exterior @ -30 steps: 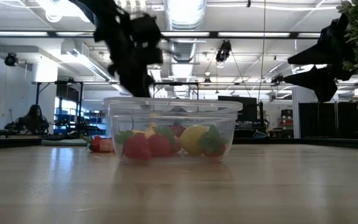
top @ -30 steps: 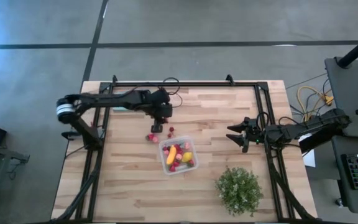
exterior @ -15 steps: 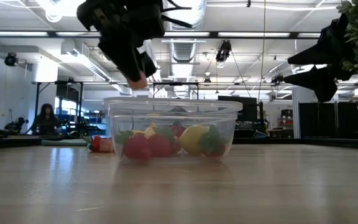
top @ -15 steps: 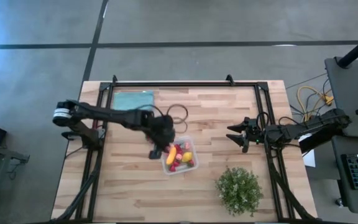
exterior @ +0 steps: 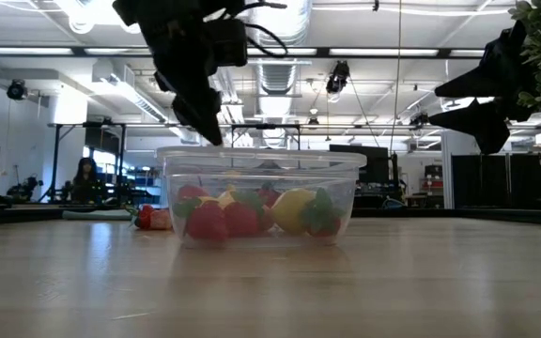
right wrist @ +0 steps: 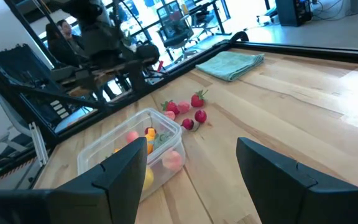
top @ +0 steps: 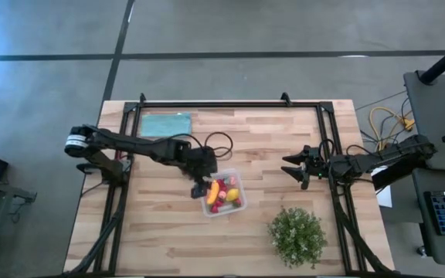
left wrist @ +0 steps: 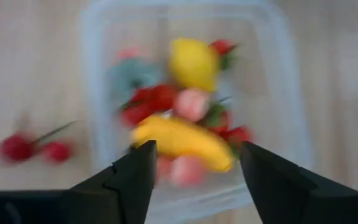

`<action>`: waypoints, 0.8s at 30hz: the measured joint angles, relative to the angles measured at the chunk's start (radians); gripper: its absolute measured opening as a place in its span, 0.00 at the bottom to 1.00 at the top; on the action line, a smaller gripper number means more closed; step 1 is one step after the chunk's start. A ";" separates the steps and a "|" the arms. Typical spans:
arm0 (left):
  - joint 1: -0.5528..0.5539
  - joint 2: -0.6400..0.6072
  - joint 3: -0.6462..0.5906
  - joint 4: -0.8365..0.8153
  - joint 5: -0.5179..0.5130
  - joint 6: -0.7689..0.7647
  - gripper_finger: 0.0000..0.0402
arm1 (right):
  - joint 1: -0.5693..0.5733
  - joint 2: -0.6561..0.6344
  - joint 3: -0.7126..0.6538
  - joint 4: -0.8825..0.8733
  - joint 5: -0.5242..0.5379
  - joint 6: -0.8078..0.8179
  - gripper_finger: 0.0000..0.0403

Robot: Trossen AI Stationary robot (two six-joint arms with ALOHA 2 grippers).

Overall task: Pick and placing Produce into tupperware
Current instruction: Put the red cherry into the transparent bin

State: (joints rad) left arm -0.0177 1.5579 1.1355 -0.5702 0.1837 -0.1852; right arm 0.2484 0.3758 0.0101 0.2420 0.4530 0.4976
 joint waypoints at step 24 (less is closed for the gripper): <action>0.300 0.098 -0.008 -0.070 -0.089 -0.257 0.56 | 0.000 0.000 0.000 0.000 0.000 0.000 0.60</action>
State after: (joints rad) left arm 0.2828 1.6559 1.1275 -0.6401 0.0947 -0.4420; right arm 0.2484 0.3756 0.0101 0.2420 0.4530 0.4976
